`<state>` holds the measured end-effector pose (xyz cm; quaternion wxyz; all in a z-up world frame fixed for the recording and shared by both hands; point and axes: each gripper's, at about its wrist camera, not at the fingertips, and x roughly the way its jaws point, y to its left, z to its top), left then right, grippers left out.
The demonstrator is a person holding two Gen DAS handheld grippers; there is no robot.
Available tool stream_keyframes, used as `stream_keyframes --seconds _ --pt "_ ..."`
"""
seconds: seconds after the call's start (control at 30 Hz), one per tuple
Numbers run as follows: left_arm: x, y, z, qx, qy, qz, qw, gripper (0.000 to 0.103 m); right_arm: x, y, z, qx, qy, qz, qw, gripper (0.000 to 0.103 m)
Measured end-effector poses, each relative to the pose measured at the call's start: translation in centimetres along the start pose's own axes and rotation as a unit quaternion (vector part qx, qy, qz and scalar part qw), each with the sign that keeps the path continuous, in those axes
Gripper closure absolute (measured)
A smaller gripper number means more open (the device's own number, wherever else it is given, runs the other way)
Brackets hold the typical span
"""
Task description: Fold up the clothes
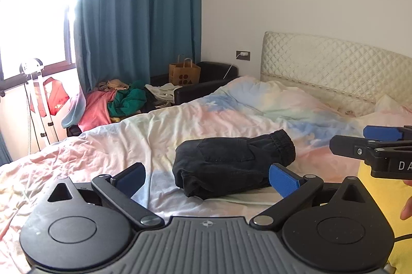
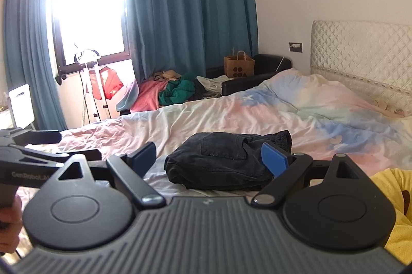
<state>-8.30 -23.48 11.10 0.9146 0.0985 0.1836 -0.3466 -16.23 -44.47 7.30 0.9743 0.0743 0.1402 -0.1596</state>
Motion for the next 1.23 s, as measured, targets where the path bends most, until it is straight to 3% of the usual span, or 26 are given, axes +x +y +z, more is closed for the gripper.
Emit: stream_keyframes --seconds 0.23,0.53,1.23 --pt "-3.6 0.7 -2.3 -0.014 -0.017 0.016 0.9996 0.000 -1.6 3.0 -1.7 -0.008 -0.017 -0.015 1.000 0.013" --pt "-3.6 3.5 -6.1 -0.051 -0.001 0.035 0.9981 0.000 -1.7 5.0 -3.7 -0.014 -0.024 -0.037 0.999 0.013" --pt "-4.9 5.1 -5.9 -0.058 -0.010 0.038 0.9975 0.000 -0.1 7.5 -6.2 -0.019 -0.005 -0.070 0.997 0.013"
